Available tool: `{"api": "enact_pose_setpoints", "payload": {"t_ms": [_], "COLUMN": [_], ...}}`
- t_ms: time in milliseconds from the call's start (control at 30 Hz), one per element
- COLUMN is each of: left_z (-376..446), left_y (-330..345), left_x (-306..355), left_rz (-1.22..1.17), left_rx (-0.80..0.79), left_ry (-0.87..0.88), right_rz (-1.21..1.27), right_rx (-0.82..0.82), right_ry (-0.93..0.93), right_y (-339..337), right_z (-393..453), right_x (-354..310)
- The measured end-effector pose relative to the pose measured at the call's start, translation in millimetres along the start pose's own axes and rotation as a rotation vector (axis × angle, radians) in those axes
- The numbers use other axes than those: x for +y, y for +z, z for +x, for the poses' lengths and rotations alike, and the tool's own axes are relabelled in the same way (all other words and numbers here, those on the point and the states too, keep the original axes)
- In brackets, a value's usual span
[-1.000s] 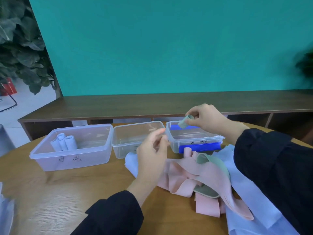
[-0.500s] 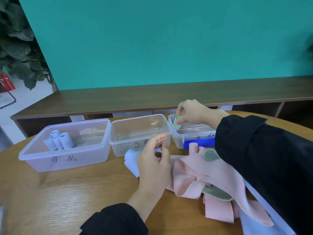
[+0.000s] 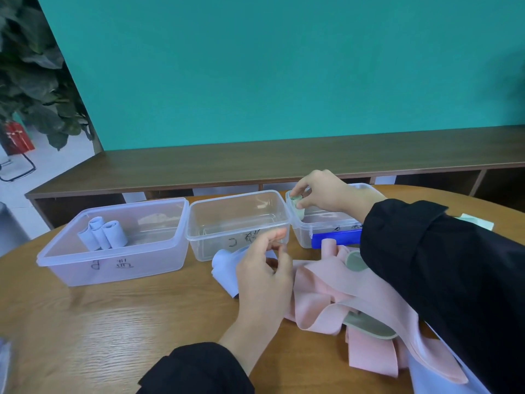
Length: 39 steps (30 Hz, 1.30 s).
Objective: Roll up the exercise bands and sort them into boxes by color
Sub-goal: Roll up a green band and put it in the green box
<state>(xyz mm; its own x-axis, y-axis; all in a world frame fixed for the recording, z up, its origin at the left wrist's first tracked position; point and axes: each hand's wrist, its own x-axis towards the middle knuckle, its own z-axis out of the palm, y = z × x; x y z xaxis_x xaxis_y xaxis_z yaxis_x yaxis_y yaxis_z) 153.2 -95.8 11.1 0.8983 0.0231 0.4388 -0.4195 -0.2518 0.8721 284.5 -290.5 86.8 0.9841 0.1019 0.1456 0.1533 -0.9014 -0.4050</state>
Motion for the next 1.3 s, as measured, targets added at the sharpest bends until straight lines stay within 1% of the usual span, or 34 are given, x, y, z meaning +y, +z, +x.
{"api": "enact_pose_setpoints", "payload": {"t_ms": [233, 400, 567, 767, 1000, 1300], "left_z": [-1.1, -0.8, -0.9, -0.7, -3.2, -6.8], "left_y": [0.2, -1.4, -2.2, -3.3, -5.6, -10.7], "left_x": [1.2, -0.5, -5.8, -5.8, -6.0, -1.1], "left_rz": [-0.003, 0.0, -0.005, 0.0, 0.0, -0.003], "left_rx": [-0.022, -0.043, -0.037, -0.035, -0.022, 0.022], "left_ry": [-0.034, -0.051, -0.057, -0.053, -0.061, -0.099], "right_rz": [-0.024, -0.001, -0.033, -0.042, -0.019, -0.053], "right_rx": [0.01, -0.026, -0.068, -0.093, -0.076, -0.028], "right_ry": [0.01, 0.042, 0.03, 0.058, 0.089, 0.095], "right_y": [0.4, -6.6, -12.5, -16.9, -19.5, -26.2], "right_z": [-3.4, -7.8, -11.4, -19.0, -30.8, -47.0], "right_x": [-1.3, -4.0, -3.1, -3.7, -4.4, -6.6]}}
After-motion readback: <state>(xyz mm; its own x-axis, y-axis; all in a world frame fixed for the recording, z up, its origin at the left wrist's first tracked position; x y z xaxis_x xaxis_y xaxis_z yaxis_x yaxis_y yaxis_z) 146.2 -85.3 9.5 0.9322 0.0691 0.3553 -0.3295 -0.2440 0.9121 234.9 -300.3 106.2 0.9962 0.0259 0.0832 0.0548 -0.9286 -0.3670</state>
